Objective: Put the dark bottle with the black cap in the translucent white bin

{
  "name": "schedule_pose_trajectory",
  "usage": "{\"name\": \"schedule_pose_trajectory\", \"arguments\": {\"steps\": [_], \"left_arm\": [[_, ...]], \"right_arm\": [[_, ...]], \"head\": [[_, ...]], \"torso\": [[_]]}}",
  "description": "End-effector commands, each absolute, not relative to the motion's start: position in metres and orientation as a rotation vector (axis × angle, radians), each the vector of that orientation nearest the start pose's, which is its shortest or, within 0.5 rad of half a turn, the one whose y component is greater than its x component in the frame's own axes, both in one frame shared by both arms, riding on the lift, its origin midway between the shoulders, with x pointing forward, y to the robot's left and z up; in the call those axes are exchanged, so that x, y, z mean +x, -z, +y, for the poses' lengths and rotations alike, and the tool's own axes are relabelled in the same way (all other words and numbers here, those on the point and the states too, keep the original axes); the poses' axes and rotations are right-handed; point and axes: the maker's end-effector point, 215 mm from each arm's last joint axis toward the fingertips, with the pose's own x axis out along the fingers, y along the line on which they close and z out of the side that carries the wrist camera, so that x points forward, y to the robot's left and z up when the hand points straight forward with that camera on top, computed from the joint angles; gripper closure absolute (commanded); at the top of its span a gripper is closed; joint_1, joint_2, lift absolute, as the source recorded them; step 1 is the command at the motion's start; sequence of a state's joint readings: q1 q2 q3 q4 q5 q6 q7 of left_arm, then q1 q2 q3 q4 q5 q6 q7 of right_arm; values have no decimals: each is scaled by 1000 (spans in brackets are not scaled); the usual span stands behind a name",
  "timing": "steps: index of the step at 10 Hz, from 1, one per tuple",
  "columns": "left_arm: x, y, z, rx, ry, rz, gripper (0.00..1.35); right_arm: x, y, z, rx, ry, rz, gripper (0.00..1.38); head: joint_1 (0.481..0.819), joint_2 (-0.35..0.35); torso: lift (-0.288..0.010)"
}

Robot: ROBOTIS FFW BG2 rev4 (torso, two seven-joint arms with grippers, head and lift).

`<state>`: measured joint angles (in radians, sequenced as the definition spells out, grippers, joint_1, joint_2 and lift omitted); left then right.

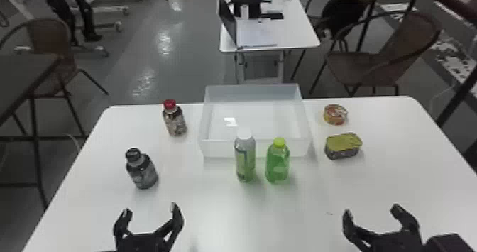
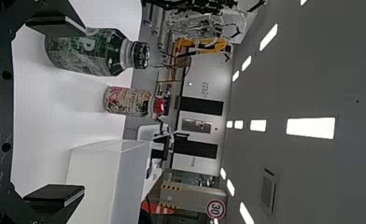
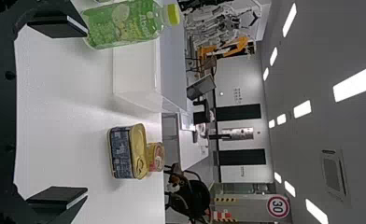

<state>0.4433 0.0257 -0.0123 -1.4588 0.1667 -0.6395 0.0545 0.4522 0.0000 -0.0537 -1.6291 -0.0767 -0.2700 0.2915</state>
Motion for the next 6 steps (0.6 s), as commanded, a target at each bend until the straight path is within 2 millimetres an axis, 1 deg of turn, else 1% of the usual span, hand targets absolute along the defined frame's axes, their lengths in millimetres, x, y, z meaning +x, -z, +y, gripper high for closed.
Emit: {"name": "schedule_pose_trajectory", "arguments": {"steps": [1, 5, 6], "left_arm": [[402, 438, 268, -130, -130, -71, 119], [406, 442, 270, -131, -137, -59, 119], [407, 448, 270, -131, -138, -41, 119]], "right_arm": [[419, 457, -203, 72, -215, 115, 99], [419, 457, -202, 74, -218, 116, 99], [419, 457, -201, 75, -218, 116, 98]], "head": [[695, 90], [695, 92], [695, 92]], "torso": [[-58], [-58], [-58]]}}
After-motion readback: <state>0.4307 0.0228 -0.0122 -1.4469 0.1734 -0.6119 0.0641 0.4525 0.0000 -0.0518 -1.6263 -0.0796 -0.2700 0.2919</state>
